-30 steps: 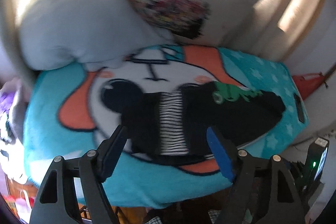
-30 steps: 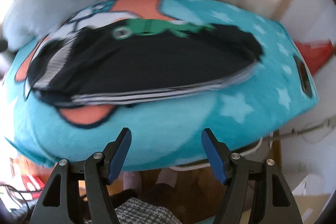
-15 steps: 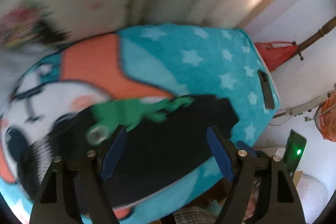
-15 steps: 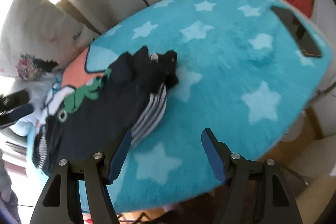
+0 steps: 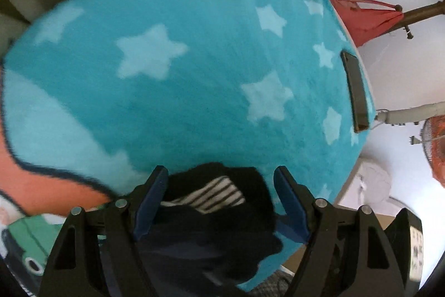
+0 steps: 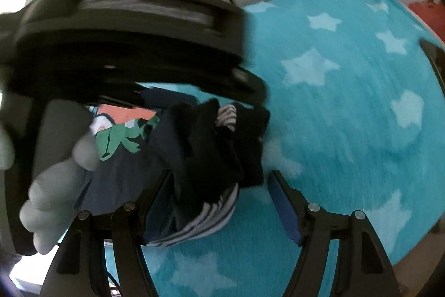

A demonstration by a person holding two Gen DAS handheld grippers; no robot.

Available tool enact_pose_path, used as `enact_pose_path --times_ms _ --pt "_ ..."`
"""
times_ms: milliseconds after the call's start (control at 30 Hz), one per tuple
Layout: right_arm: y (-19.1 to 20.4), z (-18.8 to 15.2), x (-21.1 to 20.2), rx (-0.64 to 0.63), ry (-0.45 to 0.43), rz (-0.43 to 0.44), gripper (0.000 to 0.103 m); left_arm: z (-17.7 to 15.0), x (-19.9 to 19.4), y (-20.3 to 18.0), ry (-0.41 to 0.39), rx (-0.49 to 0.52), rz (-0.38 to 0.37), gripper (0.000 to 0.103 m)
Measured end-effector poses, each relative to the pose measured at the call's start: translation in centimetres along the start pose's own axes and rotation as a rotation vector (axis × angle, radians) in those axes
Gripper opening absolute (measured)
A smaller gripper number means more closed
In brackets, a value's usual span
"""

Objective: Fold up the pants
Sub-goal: 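Grasp the pants leg ends with the right gripper and lift them, then fold the leg ends over toward the waistband with the right gripper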

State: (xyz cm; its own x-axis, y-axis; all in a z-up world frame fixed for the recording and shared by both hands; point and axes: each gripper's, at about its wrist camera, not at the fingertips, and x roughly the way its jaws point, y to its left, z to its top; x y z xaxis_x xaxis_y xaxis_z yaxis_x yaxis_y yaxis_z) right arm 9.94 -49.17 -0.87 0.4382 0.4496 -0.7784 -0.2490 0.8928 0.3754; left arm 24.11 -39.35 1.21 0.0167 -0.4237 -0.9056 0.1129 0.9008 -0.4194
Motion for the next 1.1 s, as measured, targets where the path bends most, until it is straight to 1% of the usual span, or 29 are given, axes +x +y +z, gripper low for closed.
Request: enact_pose_path --times_ms 33,67,100,133,167,200,233,267,367,467,533,567,633,700,733,767,800,833,867,900,933,967,1033,1067,1100 --pt "0.2 0.1 0.0 -0.010 -0.007 0.003 0.073 0.0 0.1 0.0 0.004 -0.003 -0.010 0.068" --pt "0.3 0.2 0.0 -0.017 -0.011 0.006 0.070 -0.2 0.1 0.1 0.007 -0.010 -0.016 0.053" --pt "0.4 0.4 0.1 -0.027 -0.011 0.014 0.053 -0.3 0.1 0.2 0.012 -0.017 -0.022 0.039" --pt "0.6 0.7 0.3 -0.037 0.003 0.020 0.038 -0.5 -0.1 0.5 0.015 -0.027 -0.032 0.034" --pt "0.7 0.8 0.3 -0.044 0.008 0.016 0.036 -0.6 -0.4 0.8 0.008 -0.035 -0.038 0.029" --pt "1.0 1.1 0.2 -0.065 0.006 0.014 0.032 -0.9 -0.9 1.2 -0.003 -0.046 -0.051 0.023" --pt "1.3 1.2 0.1 -0.077 0.006 0.014 0.029 -1.1 -1.2 1.5 -0.014 -0.057 -0.066 0.022" --pt "1.9 1.4 -0.2 -0.097 0.003 0.013 0.028 -1.4 -1.9 1.9 -0.030 -0.071 -0.088 0.021" --pt "3.8 1.4 -1.1 -0.141 -0.013 0.016 0.026 -2.6 -4.3 2.9 -0.090 -0.099 -0.140 0.021" --pt "7.0 1.4 -1.8 -0.212 -0.033 0.017 0.026 -4.5 -6.9 4.6 -0.161 -0.135 -0.185 0.021" --pt "9.2 1.2 -1.7 -0.258 -0.029 0.022 0.026 -5.9 -8.4 6.1 -0.206 -0.165 -0.206 0.021" --pt "9.9 1.1 -1.7 -0.275 -0.027 0.026 0.026 -7.0 -9.2 7.3 -0.230 -0.188 -0.213 0.021" --pt "12.4 0.5 -1.0 -0.320 -0.008 0.042 0.026 -9.1 -10.4 10.0 -0.269 -0.243 -0.225 0.021" --pt "15.2 -0.6 0.4 -0.367 0.028 0.070 0.026 -11.5 -11.4 13.0 -0.302 -0.314 -0.216 0.021" --pt "16.2 -1.1 1.1 -0.383 0.045 0.081 0.028 -13.2 -12.0 14.9 -0.315 -0.355 -0.205 0.022" --pt "17.2 -1.6 2.0 -0.395 0.065 0.092 0.028 -14.4 -12.5 16.1 -0.324 -0.382 -0.197 0.024" --pt "17.8 -2.0 2.8 -0.400 0.086 0.105 0.031 -15.7 -13.0 17.3 -0.336 -0.404 -0.192 0.025" --pt "18.6 -2.6 4.0 -0.399 0.121 0.121 0.037 -17.3 -13.8 18.5 -0.354 -0.424 -0.186 0.026" --pt "19.4 -3.1 4.9 -0.393 0.155 0.141 0.040 -19.0 -14.7 19.5 -0.375 -0.444 -0.176 0.029" --pt "20.0 -3.6 5.4 -0.390 0.177 0.151 0.043 -20.4 -15.5 20.4 -0.394 -0.464 -0.165 0.036" --pt "20.4 -3.8 5.8 -0.391 0.188 0.145 0.046 -22.3 -16.5 21.3 -0.421 -0.487 -0.149 0.039" --pt "21.1 -4.1 5.4 -0.393 0.188 0.135 0.047 -23.4 -17.1 21.8 -0.439 -0.501 -0.140 0.043" --pt "21.5 -3.7 3.6 -0.375 0.177 0.176 0.048 -26.1 -18.6 23.0 -0.478 -0.528 -0.119 0.044" --pt "21.3 -3.2 2.5 -0.361 0.158 0.177 0.049 -27.4 -19.1 23.5 -0.495 -0.542 -0.112 0.046" --pt "21.1 -2.7 1.3 -0.349 0.127 0.151 0.050 -28.6 -19.5 24.1 -0.509 -0.555 -0.104 0.047"
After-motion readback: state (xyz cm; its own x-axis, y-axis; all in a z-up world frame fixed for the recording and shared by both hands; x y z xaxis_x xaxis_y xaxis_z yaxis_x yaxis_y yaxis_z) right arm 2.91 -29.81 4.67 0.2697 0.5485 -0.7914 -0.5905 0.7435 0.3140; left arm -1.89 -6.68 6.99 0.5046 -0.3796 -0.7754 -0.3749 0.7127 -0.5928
